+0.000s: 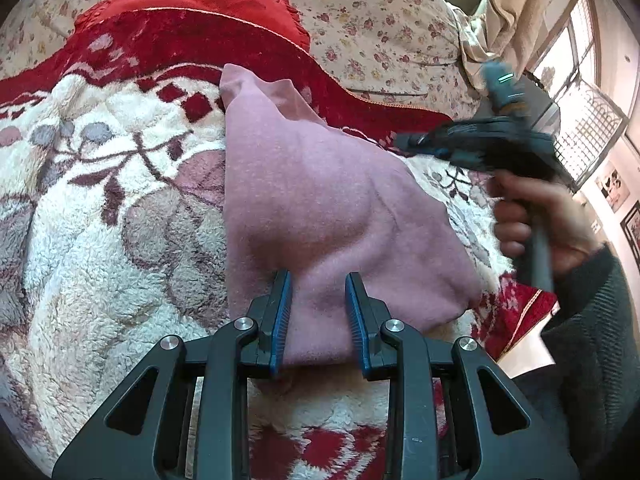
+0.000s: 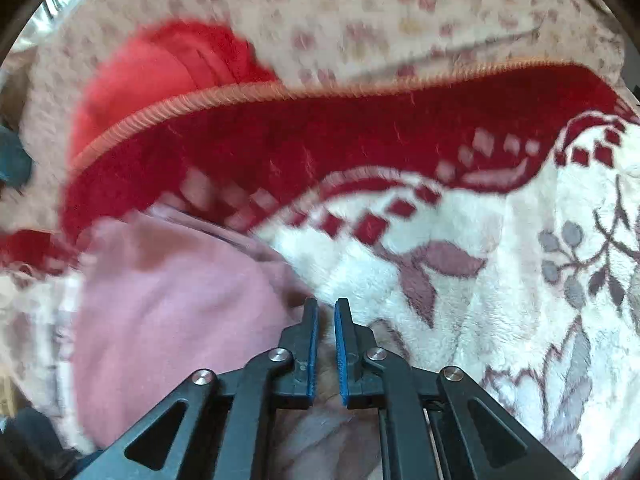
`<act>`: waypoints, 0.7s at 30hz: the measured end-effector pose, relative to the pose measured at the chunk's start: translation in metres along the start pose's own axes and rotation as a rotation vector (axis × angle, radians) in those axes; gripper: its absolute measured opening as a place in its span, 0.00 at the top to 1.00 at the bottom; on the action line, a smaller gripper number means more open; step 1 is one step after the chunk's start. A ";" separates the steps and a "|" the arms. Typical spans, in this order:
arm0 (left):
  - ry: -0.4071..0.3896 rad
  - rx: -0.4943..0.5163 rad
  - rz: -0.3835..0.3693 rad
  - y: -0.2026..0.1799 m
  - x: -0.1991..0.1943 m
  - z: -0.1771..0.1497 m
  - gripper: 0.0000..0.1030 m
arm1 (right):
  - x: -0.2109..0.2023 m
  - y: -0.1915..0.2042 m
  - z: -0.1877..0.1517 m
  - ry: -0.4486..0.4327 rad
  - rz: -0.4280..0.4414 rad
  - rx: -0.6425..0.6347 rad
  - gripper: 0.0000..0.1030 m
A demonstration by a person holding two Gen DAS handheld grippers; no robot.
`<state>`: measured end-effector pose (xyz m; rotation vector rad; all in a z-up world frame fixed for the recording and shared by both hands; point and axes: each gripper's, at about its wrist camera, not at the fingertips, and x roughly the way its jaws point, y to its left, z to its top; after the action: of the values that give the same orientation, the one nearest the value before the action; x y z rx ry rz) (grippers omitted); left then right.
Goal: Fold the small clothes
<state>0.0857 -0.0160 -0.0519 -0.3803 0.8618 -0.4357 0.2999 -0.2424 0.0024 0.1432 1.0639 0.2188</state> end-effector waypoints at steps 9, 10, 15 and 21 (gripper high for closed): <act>0.012 0.005 0.010 -0.002 0.002 0.005 0.74 | -0.032 0.060 -0.091 0.009 0.106 -0.335 0.94; 0.015 0.005 0.012 -0.002 0.002 0.005 0.74 | -0.040 0.058 -0.095 -0.004 0.093 -0.315 0.93; 0.022 0.066 0.043 -0.015 -0.008 0.007 0.74 | -0.065 0.073 -0.124 -0.084 0.168 -0.299 0.91; 0.057 0.151 0.124 -0.023 0.000 0.002 0.67 | -0.054 0.080 -0.153 -0.037 -0.027 -0.342 0.91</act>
<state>0.0822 -0.0355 -0.0398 -0.1752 0.8959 -0.3957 0.1313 -0.1768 -0.0075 -0.1741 0.9761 0.3682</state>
